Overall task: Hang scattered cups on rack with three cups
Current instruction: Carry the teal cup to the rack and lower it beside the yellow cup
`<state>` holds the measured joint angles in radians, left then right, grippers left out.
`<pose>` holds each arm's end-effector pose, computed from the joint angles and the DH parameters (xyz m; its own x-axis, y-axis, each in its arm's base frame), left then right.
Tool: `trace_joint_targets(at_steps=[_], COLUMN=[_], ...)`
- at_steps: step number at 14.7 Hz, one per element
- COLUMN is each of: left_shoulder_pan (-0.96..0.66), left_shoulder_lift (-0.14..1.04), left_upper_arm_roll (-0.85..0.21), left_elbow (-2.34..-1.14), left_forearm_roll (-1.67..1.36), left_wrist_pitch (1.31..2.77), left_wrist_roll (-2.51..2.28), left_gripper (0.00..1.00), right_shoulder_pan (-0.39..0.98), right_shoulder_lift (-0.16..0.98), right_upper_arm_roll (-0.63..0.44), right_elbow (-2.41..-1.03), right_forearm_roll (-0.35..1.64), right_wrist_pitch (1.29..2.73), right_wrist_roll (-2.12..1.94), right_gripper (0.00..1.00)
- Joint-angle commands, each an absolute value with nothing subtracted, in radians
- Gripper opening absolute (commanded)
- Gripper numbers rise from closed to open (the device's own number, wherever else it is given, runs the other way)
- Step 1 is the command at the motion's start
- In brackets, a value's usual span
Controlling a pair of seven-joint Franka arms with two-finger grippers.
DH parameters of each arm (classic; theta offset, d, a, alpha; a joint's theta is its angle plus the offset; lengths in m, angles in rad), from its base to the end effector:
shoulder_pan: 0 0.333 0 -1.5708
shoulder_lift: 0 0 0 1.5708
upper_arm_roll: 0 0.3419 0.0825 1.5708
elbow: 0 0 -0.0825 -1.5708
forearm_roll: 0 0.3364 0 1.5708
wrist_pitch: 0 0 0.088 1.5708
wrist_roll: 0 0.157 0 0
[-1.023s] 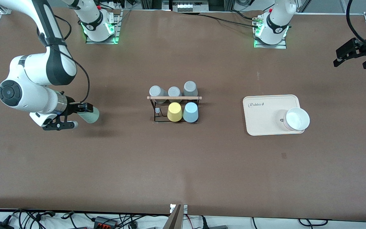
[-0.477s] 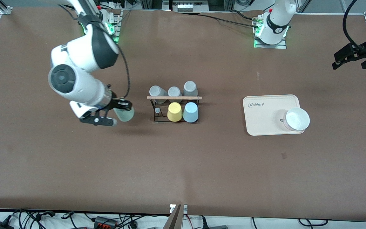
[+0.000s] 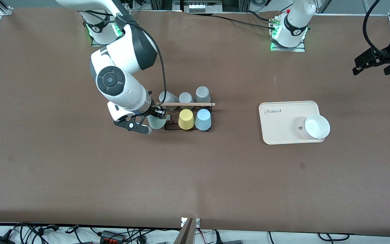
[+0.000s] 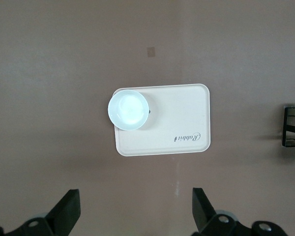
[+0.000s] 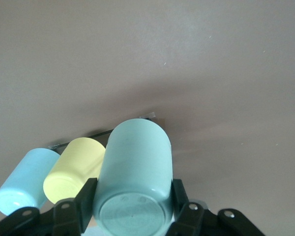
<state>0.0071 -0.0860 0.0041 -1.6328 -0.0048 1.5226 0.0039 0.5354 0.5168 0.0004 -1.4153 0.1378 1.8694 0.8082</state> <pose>0.4713 0.0046 0.6122 0.9997 0.0070 -0.0242 0.0072 -1.0000 0.0052 0.5613 0.3531 0.3866 0.9419 -0.3061 -0.1381 -0.3144 -0.9484 -0.0417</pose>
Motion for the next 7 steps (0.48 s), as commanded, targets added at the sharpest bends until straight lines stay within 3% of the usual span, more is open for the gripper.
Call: trace_joint_targets(at_steps=[1, 7], left_shoulder_pan=[0.003, 0.003], left_shoulder_lift=[-0.067, -0.069], left_upper_arm_roll=[0.0, -0.012], left_elbow=[-1.598, -1.6], left_forearm_roll=[0.014, 0.015], left_wrist_pitch=[1.488, 1.477], left_wrist_roll=[0.043, -0.014], left_gripper=[1.0, 1.0], right_shoulder_pan=[0.552, 0.574], right_shoulder_lift=[0.541, 0.577], right_upper_arm_roll=[-0.002, 0.011], right_elbow=[-1.374, -1.374], right_forearm_roll=[0.149, 0.156], right_wrist_pitch=[1.856, 1.856], right_wrist_roll=[0.854, 0.868], right_gripper=[0.23, 0.23])
